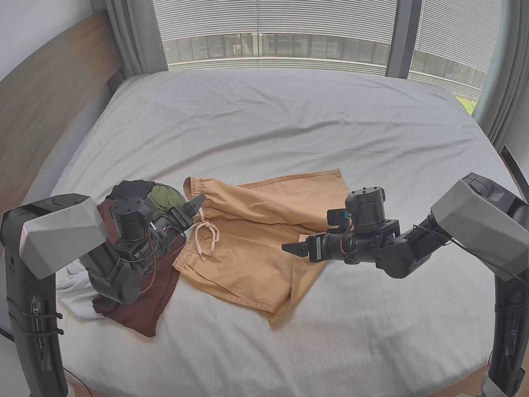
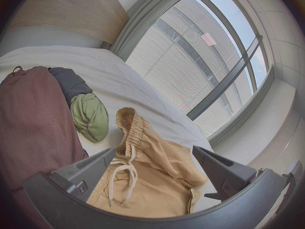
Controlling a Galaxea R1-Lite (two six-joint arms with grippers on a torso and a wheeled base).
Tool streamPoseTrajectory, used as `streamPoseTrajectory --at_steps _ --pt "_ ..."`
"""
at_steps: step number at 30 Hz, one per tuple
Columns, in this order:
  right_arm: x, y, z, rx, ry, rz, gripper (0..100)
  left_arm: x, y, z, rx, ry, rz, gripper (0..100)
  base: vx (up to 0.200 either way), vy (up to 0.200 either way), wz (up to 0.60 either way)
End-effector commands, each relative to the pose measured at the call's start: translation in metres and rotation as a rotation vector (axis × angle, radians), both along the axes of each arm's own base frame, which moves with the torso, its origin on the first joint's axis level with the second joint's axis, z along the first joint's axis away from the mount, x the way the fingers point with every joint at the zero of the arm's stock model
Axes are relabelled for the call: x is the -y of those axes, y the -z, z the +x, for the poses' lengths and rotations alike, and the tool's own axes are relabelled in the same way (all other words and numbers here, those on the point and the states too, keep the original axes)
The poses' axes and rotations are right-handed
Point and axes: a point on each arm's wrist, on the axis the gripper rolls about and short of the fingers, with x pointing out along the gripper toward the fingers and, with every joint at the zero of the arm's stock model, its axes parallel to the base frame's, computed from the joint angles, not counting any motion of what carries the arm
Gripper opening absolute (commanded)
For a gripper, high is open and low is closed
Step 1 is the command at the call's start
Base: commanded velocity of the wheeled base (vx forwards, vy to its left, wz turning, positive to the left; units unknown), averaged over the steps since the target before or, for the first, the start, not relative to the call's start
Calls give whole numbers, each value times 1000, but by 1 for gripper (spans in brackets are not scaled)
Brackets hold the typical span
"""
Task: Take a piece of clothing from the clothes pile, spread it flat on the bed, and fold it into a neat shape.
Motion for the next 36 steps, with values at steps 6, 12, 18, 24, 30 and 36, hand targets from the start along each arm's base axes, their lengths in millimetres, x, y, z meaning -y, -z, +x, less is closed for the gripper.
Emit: streamPoseTrajectory --at_steps 6,12,18,24,30,36 --pt "-12 34 22 -20 51 -90 100 -1 1 1 -2 -1 0 100 0 0 0" --pt "-28 37 23 -44 68 -163 100 -1 4 1 -8 -3 1 100 0 0 0" --pt "-41 27 23 -16 91 -233 100 -1 6 1 -11 -1 2 100 0 0 0" --pt "-45 23 24 -21 132 -302 100 -1 4 1 -7 -3 1 100 0 0 0" --pt "-46 35 23 -35 156 -340 100 -2 3 2 2 -5 -3 100 0 0 0" --pt "-46 42 24 -41 170 -359 100 -2 2 2 9 -5 -4 100 0 0 0"
